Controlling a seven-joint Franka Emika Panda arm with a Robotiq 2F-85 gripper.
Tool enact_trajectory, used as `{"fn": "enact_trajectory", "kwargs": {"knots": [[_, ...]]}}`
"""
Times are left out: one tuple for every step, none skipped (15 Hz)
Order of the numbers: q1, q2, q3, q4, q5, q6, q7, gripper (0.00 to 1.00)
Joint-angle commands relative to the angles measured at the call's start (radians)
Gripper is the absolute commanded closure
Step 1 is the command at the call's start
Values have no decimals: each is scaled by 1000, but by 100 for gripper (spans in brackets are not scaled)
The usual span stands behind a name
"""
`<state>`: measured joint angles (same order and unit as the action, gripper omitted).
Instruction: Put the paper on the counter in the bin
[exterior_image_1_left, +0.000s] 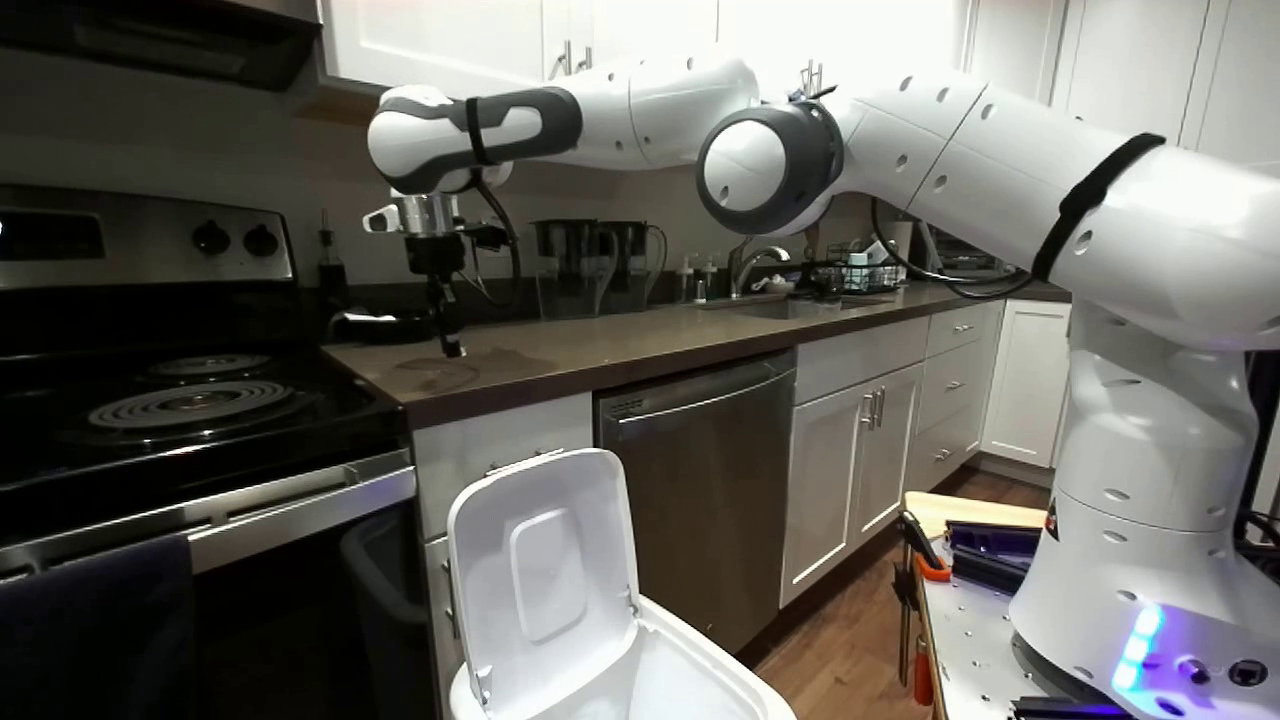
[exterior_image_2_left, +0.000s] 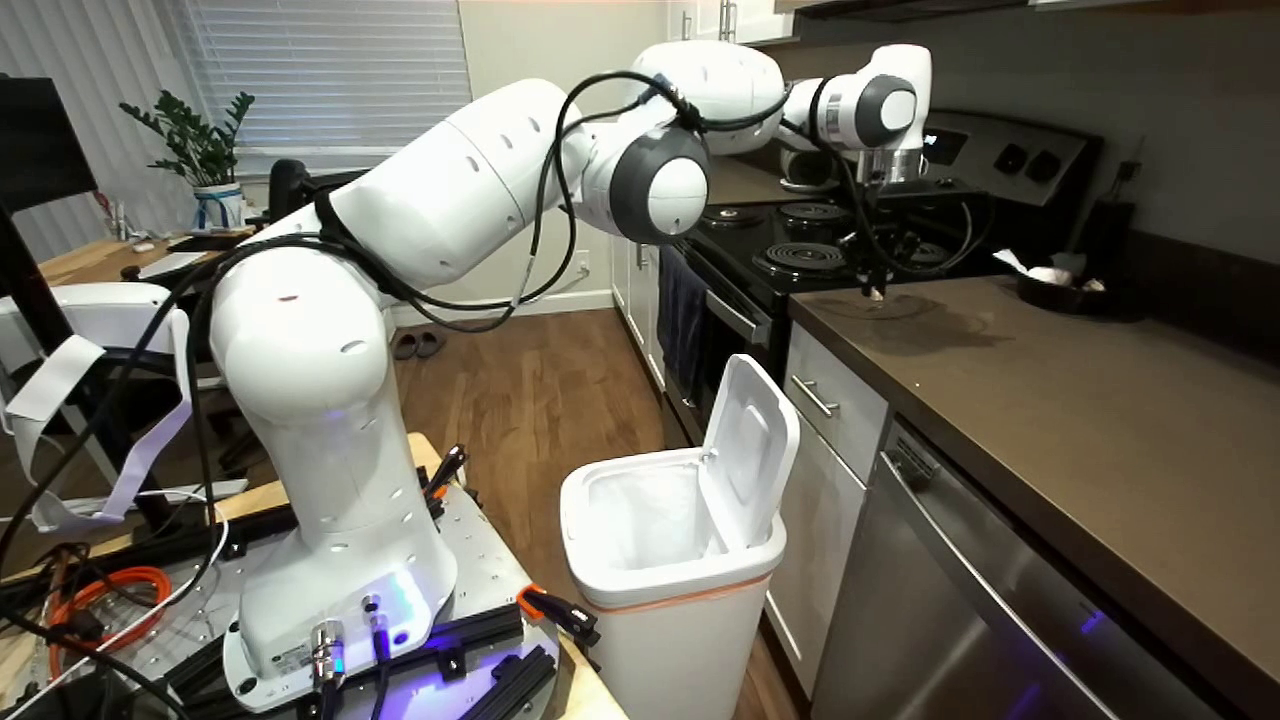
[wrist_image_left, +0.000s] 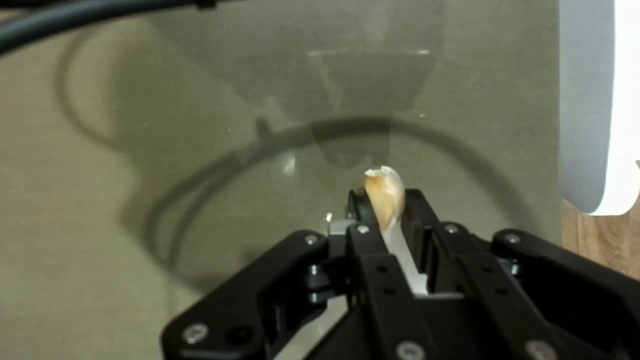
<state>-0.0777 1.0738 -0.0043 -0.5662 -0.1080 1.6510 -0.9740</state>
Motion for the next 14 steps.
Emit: {"fn": "enact_trajectory", "kwargs": {"knots": [[-29, -66, 0, -92, 20, -24, 66, 95], [-32, -72, -1, -106, 20, -15, 86, 95], [-36, -82, 2, -126, 23, -5, 105, 95], [-38, -94, 4, -146, 26, 9, 124, 95], [-37, -109, 4, -172, 27, 26, 145, 95], [-35, -124, 3, -201, 26, 45, 163, 95], [-33, -143, 6, -234, 30, 58, 178, 95], [-31, -164, 11, -273, 33, 68, 187, 95], [-29, -189, 16, -317, 37, 81, 198, 95], [-27, -216, 20, -367, 40, 99, 211, 95], [-27, -237, 27, -410, 47, 118, 223, 95], [-26, -261, 32, -452, 52, 136, 237, 95], [-23, -283, 34, -496, 55, 160, 257, 95], [-19, -304, 35, -540, 56, 196, 282, 95]]}}
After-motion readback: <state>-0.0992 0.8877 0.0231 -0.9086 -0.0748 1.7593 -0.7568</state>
